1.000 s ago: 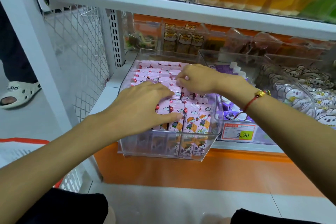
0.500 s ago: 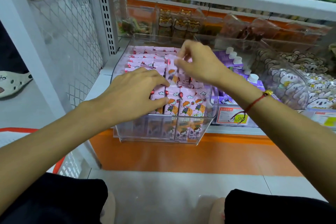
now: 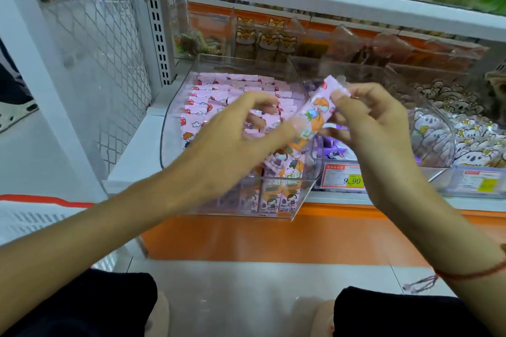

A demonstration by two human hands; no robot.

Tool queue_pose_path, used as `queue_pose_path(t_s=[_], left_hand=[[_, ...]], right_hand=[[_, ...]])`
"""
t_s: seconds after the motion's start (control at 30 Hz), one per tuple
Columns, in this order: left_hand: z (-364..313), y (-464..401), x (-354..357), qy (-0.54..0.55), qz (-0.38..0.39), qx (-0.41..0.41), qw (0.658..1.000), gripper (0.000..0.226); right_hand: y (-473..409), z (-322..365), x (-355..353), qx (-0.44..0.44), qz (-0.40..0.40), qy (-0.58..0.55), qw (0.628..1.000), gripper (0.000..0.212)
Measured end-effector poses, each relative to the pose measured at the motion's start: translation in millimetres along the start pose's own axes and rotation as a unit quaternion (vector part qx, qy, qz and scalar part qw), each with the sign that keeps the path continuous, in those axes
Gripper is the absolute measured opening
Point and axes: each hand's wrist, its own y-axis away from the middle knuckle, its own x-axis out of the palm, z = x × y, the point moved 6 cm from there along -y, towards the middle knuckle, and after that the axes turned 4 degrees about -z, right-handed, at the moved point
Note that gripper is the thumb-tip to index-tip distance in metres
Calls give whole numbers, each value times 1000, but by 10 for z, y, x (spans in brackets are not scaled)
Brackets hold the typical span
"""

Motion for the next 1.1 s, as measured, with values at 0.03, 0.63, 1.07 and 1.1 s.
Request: queue_pose_path(t_s=[0.03,0.63,1.07,1.1], left_hand=[[-25,36,75,17,15,2,1000,52],[-60,109,85,-29,-61,52,996,34],[8,6,89,134,19,-17,991,34],[43,-2,114,160,45,-52,985,34]], right_hand=[[29,-36,12,22,9,-15,1000,8],[124,-97,148,33,117,-24,992,17],[79,-66,120,11,145,47,988,30],[59,-96,100,22,145,55,988,30]])
